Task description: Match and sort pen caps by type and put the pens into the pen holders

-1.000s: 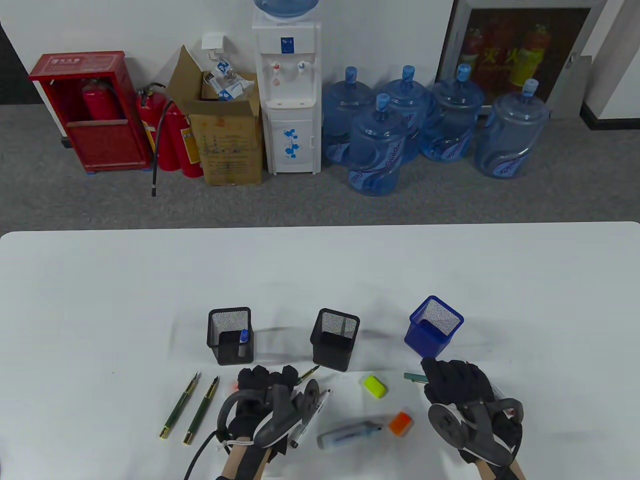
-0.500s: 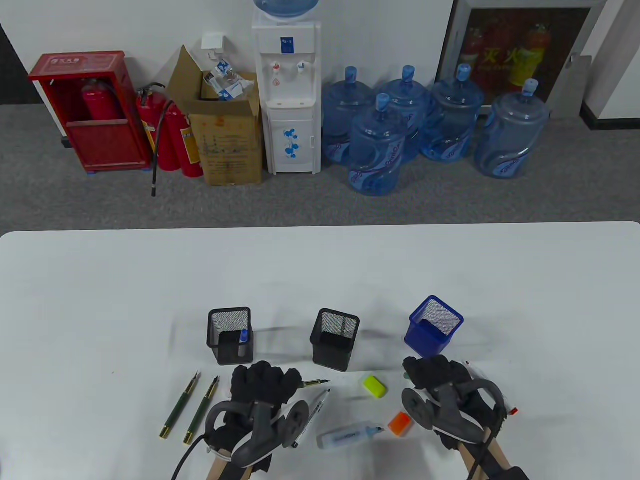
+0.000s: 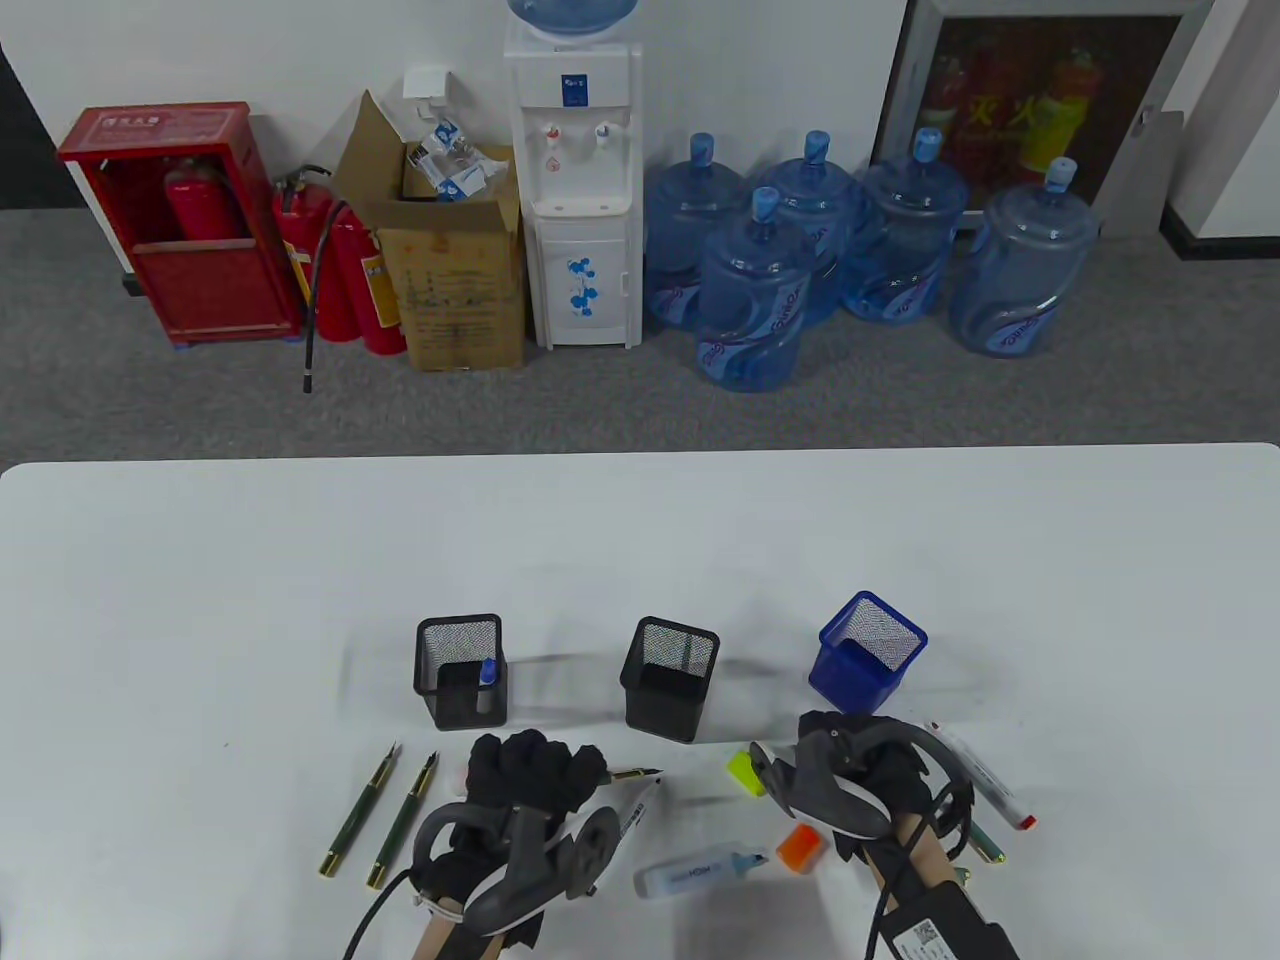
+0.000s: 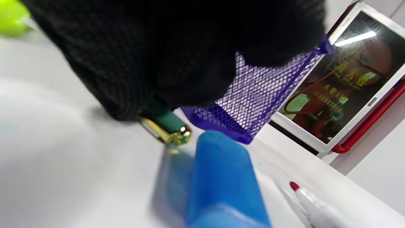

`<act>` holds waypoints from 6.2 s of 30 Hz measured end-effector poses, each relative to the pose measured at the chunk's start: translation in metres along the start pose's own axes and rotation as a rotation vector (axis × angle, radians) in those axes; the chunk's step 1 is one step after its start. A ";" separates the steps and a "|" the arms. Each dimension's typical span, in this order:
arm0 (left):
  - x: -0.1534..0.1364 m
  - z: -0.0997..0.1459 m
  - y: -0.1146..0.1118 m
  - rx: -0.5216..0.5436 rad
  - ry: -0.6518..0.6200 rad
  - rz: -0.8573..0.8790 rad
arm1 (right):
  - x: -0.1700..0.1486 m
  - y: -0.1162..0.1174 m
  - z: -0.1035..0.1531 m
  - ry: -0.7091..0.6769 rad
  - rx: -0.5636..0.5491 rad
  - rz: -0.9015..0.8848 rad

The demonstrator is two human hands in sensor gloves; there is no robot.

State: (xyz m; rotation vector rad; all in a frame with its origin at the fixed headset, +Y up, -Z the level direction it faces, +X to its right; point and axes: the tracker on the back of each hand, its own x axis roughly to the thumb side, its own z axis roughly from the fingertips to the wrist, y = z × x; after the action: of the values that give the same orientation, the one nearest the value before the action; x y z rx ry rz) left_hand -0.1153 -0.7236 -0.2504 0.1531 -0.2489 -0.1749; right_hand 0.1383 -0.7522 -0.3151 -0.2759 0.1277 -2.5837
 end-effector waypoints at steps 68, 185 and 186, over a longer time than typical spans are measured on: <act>0.039 0.002 0.011 0.122 -0.156 0.278 | 0.028 -0.065 0.065 -0.131 -0.435 -0.726; 0.049 -0.002 -0.005 -0.033 -0.022 -0.081 | -0.074 0.049 0.064 -0.064 0.108 -0.218; 0.049 -0.002 -0.005 -0.032 -0.022 -0.081 | -0.073 0.049 0.064 -0.065 0.105 -0.216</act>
State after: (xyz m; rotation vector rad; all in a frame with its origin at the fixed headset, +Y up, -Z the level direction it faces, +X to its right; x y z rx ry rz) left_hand -0.0684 -0.7378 -0.2420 0.1301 -0.2622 -0.2613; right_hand 0.2383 -0.7579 -0.2721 -0.3515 -0.0649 -2.7801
